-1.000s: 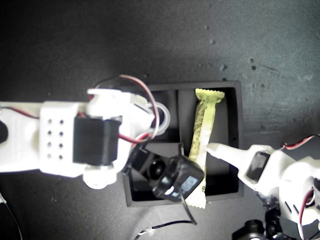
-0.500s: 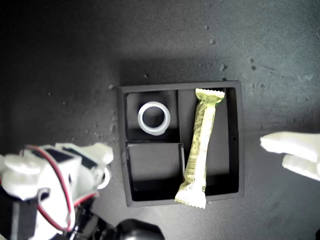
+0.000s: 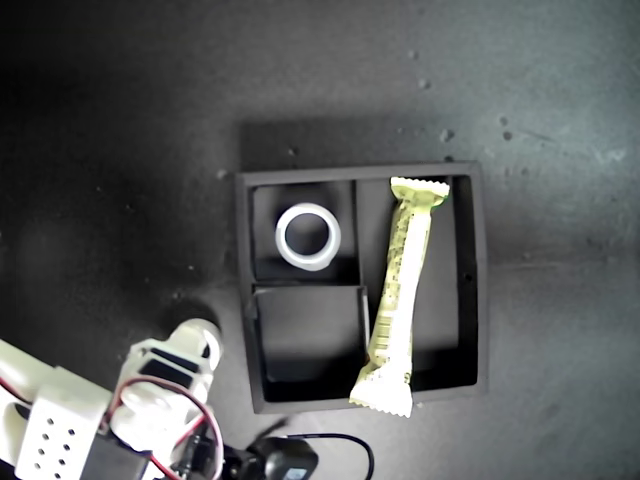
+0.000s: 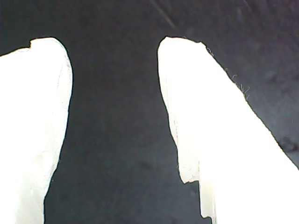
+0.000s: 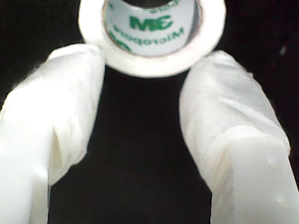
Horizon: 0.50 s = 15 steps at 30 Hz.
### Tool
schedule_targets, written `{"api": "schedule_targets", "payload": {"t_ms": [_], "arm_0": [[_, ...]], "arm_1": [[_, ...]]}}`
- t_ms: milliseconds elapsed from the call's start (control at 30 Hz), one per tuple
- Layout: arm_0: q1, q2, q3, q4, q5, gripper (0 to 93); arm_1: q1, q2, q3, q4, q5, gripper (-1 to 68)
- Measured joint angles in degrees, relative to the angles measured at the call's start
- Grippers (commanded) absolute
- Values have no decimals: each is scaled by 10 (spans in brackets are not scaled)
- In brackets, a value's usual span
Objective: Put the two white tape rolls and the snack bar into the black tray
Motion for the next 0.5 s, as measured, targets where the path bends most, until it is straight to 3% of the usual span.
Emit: {"api": "schedule_targets", "payload": {"t_ms": [233,500], "arm_0": [[25,33,91,-97,-24,117],[37,33,91,-116,-25,116]], "arm_1": [[-12,4,46,-22,4,114],[-16,5,63,-25,4,97]]}}
